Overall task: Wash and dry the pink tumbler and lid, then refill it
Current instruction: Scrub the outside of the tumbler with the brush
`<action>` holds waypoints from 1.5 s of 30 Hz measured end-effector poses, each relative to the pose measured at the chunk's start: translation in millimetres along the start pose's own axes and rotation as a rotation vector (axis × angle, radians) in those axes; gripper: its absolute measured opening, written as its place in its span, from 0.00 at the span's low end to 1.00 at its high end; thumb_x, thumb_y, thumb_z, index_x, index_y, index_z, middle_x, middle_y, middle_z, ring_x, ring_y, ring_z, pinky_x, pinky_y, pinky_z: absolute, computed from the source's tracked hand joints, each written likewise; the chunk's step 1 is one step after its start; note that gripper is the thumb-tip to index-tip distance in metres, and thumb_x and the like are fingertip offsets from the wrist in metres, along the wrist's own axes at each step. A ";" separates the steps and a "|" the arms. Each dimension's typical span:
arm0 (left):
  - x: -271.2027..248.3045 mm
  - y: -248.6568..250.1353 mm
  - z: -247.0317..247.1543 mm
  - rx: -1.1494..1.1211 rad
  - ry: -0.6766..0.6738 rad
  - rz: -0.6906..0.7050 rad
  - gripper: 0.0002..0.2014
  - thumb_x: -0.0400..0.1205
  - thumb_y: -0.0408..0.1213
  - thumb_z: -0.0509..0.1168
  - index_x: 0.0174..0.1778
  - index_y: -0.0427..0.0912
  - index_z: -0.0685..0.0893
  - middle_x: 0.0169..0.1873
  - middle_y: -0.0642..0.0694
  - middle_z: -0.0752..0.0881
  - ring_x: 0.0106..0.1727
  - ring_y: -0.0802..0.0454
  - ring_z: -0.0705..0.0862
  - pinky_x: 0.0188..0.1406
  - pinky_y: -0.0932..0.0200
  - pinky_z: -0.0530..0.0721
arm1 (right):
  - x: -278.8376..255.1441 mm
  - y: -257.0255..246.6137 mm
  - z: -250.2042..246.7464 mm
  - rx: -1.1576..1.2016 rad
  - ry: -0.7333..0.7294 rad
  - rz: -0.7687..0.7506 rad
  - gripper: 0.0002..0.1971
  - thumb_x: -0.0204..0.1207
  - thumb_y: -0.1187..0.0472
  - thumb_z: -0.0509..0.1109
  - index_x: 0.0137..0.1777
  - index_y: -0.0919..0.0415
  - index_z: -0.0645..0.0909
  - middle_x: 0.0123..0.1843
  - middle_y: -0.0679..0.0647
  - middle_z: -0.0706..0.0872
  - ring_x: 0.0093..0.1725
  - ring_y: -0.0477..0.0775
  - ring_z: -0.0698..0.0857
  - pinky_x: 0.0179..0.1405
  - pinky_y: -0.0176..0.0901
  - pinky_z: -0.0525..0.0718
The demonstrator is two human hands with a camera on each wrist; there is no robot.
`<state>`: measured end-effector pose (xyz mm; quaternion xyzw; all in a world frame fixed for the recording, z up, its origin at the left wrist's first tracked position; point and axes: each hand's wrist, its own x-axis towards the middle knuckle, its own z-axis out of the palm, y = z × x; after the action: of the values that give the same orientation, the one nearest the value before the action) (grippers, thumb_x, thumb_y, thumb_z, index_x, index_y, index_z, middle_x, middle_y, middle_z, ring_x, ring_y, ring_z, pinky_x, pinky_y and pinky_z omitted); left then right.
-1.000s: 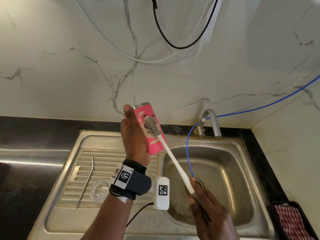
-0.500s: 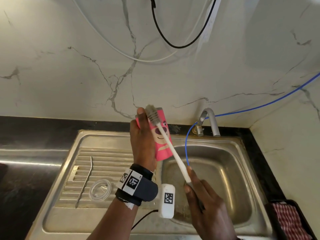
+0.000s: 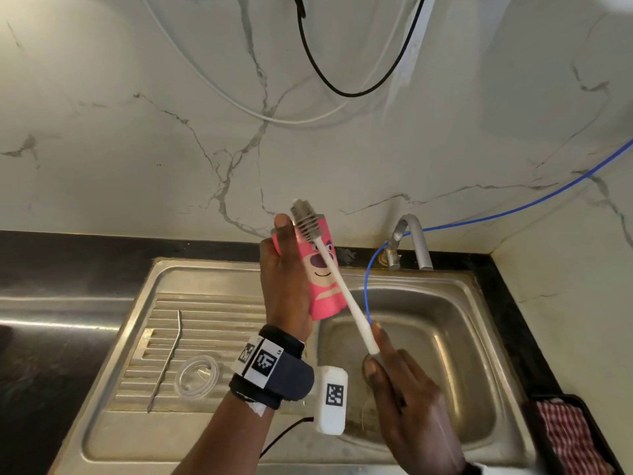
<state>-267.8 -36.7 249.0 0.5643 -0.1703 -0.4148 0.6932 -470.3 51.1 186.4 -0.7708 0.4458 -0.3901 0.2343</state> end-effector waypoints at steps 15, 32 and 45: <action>14.8 10.5 -7.6 -0.072 -0.001 -0.014 0.45 0.78 0.80 0.59 0.74 0.41 0.78 0.50 0.38 0.91 0.47 0.36 0.95 0.56 0.22 0.92 | -17.6 -2.8 2.1 0.097 -0.029 0.104 0.31 0.82 0.55 0.71 0.83 0.34 0.72 0.58 0.34 0.89 0.46 0.34 0.90 0.46 0.21 0.81; 24.1 7.4 -16.0 -0.100 0.043 -0.019 0.46 0.74 0.81 0.60 0.75 0.45 0.79 0.58 0.34 0.93 0.51 0.33 0.96 0.56 0.26 0.93 | -24.0 0.1 2.8 0.116 -0.078 0.128 0.28 0.85 0.48 0.69 0.84 0.38 0.71 0.56 0.28 0.86 0.42 0.29 0.87 0.45 0.17 0.78; 24.9 9.1 -17.5 -0.070 0.093 -0.010 0.37 0.86 0.75 0.57 0.75 0.46 0.76 0.58 0.36 0.92 0.49 0.40 0.96 0.53 0.33 0.95 | -31.4 1.3 2.0 0.103 -0.116 0.162 0.25 0.84 0.43 0.64 0.81 0.29 0.72 0.51 0.28 0.86 0.45 0.35 0.89 0.44 0.21 0.80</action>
<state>-237.2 -44.4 246.3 0.5593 -0.1204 -0.3973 0.7175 -478.7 77.9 172.0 -0.7406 0.4716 -0.3468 0.3298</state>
